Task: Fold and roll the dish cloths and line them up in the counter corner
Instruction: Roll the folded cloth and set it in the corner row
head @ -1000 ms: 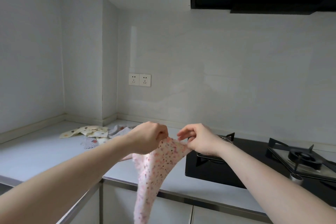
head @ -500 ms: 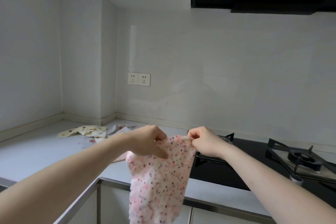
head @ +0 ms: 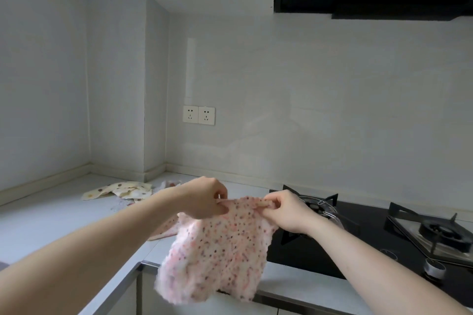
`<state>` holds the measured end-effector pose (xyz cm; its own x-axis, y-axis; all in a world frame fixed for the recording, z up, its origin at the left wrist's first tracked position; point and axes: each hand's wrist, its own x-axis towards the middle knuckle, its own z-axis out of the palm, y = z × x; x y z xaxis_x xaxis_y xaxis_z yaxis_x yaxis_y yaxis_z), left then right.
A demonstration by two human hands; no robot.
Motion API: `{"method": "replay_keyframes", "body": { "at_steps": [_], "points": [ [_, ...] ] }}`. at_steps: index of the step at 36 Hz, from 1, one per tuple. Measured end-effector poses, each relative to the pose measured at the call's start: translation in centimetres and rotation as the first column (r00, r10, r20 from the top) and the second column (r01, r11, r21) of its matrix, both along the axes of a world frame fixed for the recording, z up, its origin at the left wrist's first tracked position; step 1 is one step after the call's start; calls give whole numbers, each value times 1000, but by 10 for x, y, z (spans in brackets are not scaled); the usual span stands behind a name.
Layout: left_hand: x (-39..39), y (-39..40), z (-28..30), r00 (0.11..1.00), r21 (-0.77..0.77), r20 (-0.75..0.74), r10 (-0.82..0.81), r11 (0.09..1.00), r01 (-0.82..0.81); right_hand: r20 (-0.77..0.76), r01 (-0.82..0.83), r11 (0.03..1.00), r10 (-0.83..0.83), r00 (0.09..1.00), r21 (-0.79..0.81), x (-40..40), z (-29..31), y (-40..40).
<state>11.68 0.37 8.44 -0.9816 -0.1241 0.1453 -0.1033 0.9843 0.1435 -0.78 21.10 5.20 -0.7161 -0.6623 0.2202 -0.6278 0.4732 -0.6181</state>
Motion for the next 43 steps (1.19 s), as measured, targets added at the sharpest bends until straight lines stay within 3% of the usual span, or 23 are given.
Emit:
{"method": "replay_keyframes", "body": {
  "at_steps": [4, 8, 12, 14, 17, 21, 25, 28, 33, 43],
  "points": [
    [-6, -25, 2, 994, -18, -43, 101, 995, -101, -141, 131, 990, -138, 980, -51, -13, 9, -5],
    [-6, -35, 18, 950, 26, -257, 177, 984, -176, -256, 210, 970, -235, 938, -123, -21, 26, -3],
    [2, -31, 27, 868, 98, -462, 184, 983, -156, -373, 168, 970, -223, 901, -173, -16, 44, 12],
    [8, -28, 24, 859, 93, -491, 145, 989, -114, -375, 136, 978, -187, 908, -159, -10, 45, 22],
    [20, -22, 6, 918, 70, -387, 91, 995, -69, -342, 107, 992, -126, 931, -73, -4, 31, 39],
    [35, -17, -33, 992, 40, -128, -12, 999, 17, -271, 50, 994, -22, 962, 98, 8, -4, 56],
    [48, -8, -75, 994, 54, 42, -98, 994, 96, -173, -9, 964, 57, 983, 267, 17, -44, 69],
    [52, -4, -98, 988, 75, 130, -82, 994, 73, -122, -20, 951, 60, 991, 308, 19, -62, 74],
    [51, -9, -111, 982, 119, 178, -57, 992, 36, -79, 20, 978, -4, 997, 206, 13, -71, 74],
    [24, -29, -117, 986, 303, 90, 140, 939, -161, 54, 166, 981, -161, 985, -99, -25, -74, 48]
  ]
}}
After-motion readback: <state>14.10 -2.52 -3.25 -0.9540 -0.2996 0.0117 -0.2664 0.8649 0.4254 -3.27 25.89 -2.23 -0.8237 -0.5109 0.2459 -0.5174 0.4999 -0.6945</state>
